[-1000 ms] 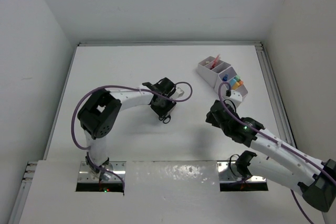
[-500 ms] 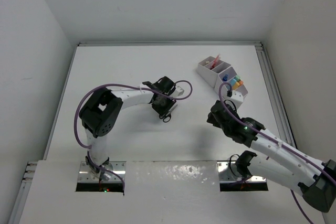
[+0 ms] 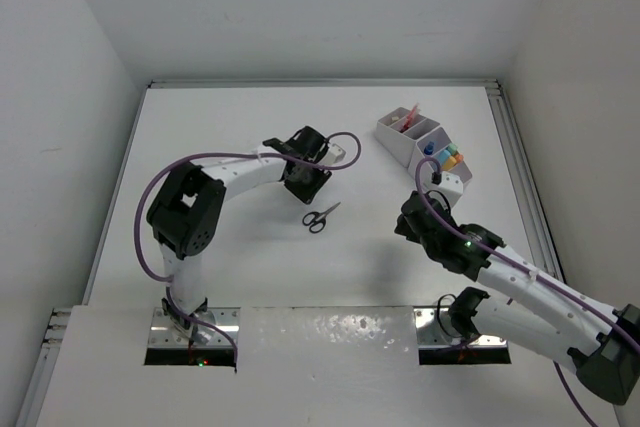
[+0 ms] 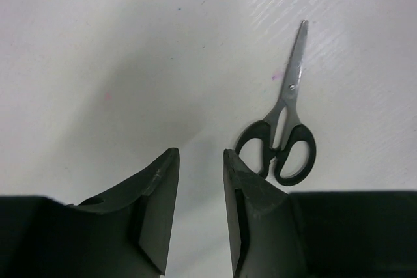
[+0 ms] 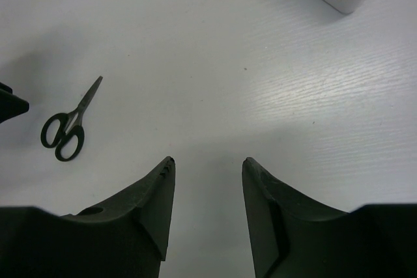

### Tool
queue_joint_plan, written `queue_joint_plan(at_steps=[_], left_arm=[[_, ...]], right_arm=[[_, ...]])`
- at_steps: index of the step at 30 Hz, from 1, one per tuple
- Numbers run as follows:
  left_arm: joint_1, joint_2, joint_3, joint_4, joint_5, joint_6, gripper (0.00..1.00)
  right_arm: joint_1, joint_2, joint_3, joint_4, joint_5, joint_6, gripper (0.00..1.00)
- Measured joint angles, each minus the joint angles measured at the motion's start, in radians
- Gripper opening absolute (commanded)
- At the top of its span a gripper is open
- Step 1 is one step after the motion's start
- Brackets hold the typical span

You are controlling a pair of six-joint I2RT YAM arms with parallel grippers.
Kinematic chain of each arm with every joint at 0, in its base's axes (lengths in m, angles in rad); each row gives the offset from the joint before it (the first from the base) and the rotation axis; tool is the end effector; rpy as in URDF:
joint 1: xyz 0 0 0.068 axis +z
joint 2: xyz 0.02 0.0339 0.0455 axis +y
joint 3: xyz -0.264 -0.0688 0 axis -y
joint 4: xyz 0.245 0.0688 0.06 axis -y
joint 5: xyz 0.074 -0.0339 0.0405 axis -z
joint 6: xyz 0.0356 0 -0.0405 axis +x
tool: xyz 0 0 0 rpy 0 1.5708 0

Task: Sort the stationery into containers
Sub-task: Move the scissors to the center of the board, then pick up the scissors from the center of the board.

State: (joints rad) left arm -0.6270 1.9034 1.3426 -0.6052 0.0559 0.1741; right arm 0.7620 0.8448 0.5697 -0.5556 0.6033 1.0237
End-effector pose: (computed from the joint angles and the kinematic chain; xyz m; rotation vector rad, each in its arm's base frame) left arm 0.3136 -0.2297 0.1828 1.0878 2.5285 -0.2018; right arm 0.1344 0.1003 0.2258 0.5550 2.1649 0.2374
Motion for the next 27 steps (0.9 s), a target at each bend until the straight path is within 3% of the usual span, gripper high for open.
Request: queue_joint_plan(at_steps=[16, 19, 21, 22, 27], left_arm=[[-0.034, 0.022, -0.089, -0.013, 0.018, 0.008, 0.28], [-0.037, 0.023, -0.092, -0.005, 0.013, 0.008, 0.23], [-0.039, 0.026, -0.092, 0.005, 0.006, 0.007, 0.13], [-0.039, 0.028, -0.091, 0.011, 0.003, 0.009, 0.00], [-0.038, 0.043, -0.071, 0.016, 0.019, 0.008, 0.00]], right_arm=[[0.000, -0.010, 0.000, -0.018, 0.022, 0.000, 0.46], [0.000, -0.024, 0.000, -0.025, 0.027, 0.005, 0.45], [0.000, -0.035, -0.001, -0.026, 0.034, 0.009, 0.45], [0.000, -0.040, -0.001, -0.029, 0.039, 0.010, 0.45], [0.000, -0.045, -0.001, -0.039, 0.043, 0.016, 0.45]])
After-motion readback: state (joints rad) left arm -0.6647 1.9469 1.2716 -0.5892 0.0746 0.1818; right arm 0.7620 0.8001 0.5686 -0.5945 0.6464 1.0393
